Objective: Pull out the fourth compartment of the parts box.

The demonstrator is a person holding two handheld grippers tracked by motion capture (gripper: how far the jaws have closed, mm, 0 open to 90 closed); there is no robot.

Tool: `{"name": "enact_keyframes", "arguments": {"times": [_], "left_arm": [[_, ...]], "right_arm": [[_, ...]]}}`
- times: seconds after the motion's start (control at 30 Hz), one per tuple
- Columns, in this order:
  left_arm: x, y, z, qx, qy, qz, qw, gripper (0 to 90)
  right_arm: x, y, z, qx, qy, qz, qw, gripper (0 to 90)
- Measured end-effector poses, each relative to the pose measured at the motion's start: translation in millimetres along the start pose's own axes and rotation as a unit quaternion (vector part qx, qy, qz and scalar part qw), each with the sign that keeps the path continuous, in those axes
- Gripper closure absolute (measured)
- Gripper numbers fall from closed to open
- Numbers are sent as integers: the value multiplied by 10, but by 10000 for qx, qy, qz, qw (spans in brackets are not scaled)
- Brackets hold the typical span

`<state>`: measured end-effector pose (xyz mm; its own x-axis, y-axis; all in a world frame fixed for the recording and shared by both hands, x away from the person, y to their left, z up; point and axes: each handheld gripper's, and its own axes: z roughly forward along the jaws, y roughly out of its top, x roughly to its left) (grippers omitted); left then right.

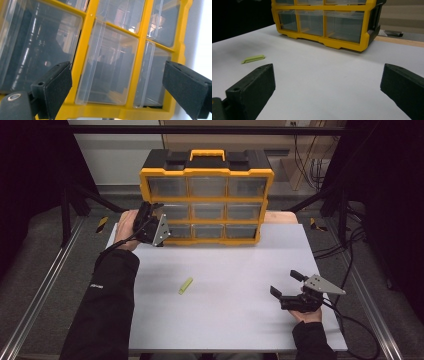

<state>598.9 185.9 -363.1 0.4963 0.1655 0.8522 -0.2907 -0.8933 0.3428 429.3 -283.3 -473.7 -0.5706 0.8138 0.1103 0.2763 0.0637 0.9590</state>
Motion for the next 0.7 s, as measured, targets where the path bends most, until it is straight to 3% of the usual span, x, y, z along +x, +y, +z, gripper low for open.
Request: {"name": "enact_keyframes", "arguments": {"times": [0.2,0.33,0.5,0.7], "left_arm": [[15,23,72,-63,-44,159,9998,98],[45,45,136,-144,36,238,9996,105],[21,55,232,-20,-13,468,9989,118],[-14,67,328,68,15,568,9984,138]], "right_arm": [[-1,-1,2,1,-1,-2,10000,3],[-5,0,5,4,-6,-9,10000,3],[-8,3,4,-5,-9,-17,10000,2],[-9,3,4,-25,-5,-18,10000,2]]}}
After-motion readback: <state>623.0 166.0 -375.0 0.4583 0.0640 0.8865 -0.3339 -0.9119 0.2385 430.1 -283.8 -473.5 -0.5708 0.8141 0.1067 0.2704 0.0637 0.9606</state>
